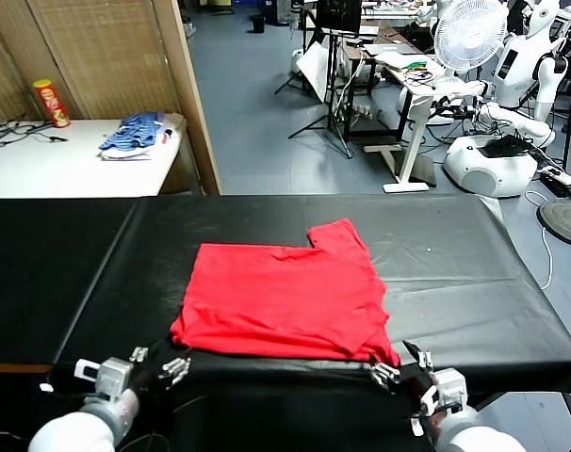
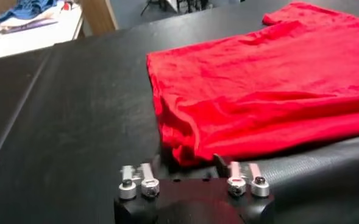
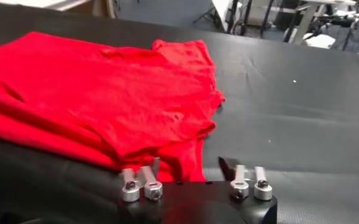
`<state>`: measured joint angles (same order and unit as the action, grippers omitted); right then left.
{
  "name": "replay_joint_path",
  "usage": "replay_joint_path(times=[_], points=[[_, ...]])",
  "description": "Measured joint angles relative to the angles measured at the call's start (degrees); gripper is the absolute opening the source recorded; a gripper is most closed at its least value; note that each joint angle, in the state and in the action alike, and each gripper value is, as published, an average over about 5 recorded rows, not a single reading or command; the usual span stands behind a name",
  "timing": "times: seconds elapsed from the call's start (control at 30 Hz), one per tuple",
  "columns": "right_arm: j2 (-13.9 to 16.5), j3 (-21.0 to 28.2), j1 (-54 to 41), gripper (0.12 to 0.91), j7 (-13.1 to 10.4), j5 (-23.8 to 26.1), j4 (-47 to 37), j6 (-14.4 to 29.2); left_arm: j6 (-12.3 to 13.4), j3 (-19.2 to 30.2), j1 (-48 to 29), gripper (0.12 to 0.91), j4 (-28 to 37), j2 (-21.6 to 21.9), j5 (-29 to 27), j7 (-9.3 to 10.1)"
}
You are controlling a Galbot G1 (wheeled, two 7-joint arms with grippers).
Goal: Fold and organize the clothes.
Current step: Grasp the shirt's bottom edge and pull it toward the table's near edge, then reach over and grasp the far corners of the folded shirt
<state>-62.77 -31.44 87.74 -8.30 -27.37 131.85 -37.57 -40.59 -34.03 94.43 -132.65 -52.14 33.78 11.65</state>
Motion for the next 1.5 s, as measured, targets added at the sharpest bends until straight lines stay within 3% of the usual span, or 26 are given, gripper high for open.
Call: replay_joint_path(times=[0.1,0.23,0.5,0.7,0.93,1.17,1.37,1.5], points=[[0.2,0.5,-5.8,0.798,-0.4,-0.7,-3.6,1.1,1.1,-0.8,-2.8,0.796,0.1,0.6,3.8,-0.23],[0.7,3.0,-14.7,0.798,-0.7,-1.0,-10.2,2.3,1.0,0.8,-11.6,0.798,4.3,0.7,8.8,0.97],[-0.7,11.6,-32.7,0.798,-1.3,-2.3,-27.4,2.4,1.6,10.1,-33.7,0.798,21.4,-2.0,11.2,1.43],[-3.2,16.5,-42.9,0.798,-1.3,-3.3,-39.9,1.0,0.5,16.9,-46.2,0.798,34.3,-4.6,11.5,1.04],[-7.0,19.2,-51.0,0.798,0.5,-0.8,-51.6,2.6,-0.7,21.4,-54.1,0.798,45.2,-6.6,11.0,-0.47],[-10.7,20.6,-56.8,0.796,2.0,1.3,-59.9,3.9,-0.7,23.4,-57.4,0.798,51.7,-7.7,10.9,-1.49],[-13.4,20.3,-58.5,0.711,2.3,2.2,-64.6,3.9,-0.1,23.8,-58.0,0.775,54.4,-8.2,10.7,-2.97],[-14.9,19.5,-58.4,0.524,1.9,2.2,-65.8,3.2,0.4,23.7,-57.8,0.617,54.8,-8.1,10.0,-4.89]])
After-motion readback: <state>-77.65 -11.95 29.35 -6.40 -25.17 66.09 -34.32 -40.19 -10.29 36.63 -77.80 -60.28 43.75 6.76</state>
